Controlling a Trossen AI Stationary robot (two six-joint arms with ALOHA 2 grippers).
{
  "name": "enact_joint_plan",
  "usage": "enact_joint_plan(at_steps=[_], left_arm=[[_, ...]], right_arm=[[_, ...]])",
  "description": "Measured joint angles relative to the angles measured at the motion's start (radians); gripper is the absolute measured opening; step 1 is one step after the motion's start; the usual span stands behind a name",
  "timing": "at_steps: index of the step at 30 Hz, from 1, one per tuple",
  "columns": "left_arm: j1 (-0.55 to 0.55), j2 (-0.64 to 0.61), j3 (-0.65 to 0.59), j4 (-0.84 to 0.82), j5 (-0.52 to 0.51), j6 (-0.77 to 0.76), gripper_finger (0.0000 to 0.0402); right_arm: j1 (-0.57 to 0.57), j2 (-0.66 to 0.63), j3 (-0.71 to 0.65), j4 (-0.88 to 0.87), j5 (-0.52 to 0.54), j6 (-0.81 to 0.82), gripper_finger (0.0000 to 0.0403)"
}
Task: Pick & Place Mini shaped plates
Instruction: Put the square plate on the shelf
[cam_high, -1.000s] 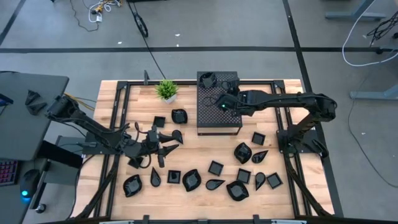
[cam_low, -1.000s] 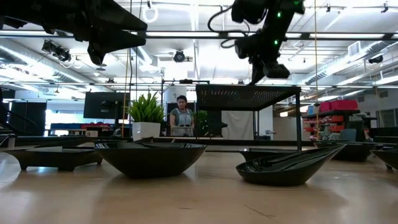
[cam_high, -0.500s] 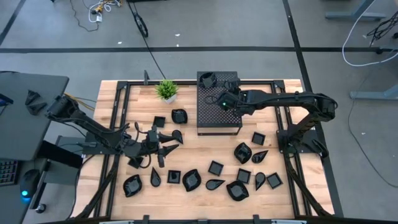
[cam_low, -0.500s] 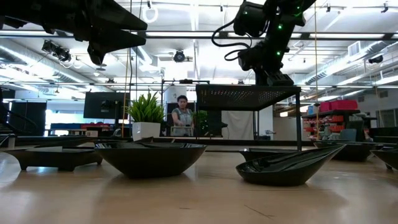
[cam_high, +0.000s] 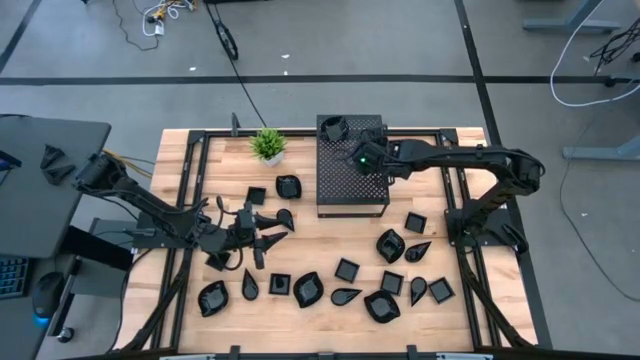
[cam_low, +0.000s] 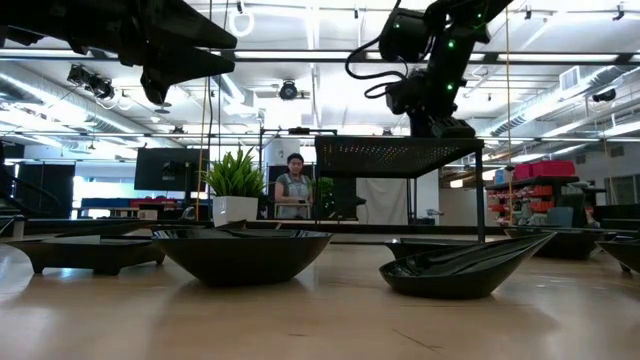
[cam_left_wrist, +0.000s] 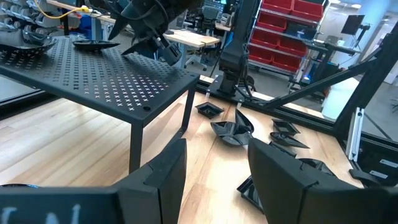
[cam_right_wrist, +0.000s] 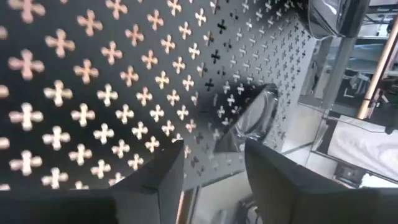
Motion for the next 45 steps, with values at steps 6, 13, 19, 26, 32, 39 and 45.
enact_joint_plan(at_steps=[6,13,19,26,32,39,45], left_arm=[[0.001,0.000,0.000,0.000,0.000,0.000,0.0177],[0.001,0.000,0.000,0.001,-0.004,0.000,0.0177],[0.001,0.000,0.000,0.003,-0.004,0.000,0.0177],[0.001,0.000,0.001,0.006,-0.004,0.000,0.0177],[0.001,0.000,0.001,0.007,-0.004,0.001,0.0177],[0.001,0.000,0.001,0.007,-0.004,0.001,0.0177],[0.001,0.000,0.001,0.007,-0.004,0.001,0.0177]], right_arm=[[0.000,-0.082,0.000,0.002,-0.060,-0.005,0.0186],[-0.008,-0.141,0.000,0.010,-0.183,0.023,0.0176],[-0.042,-0.126,0.000,0.030,-0.210,0.019,0.0169],[-0.072,-0.104,0.000,0.054,-0.225,-0.016,0.0169],[-0.087,-0.103,0.000,0.124,-0.225,-0.038,0.0169],[-0.089,-0.105,0.000,0.120,-0.232,-0.044,0.0169],[-0.069,-0.107,0.000,0.027,-0.299,-0.047,0.0169]])
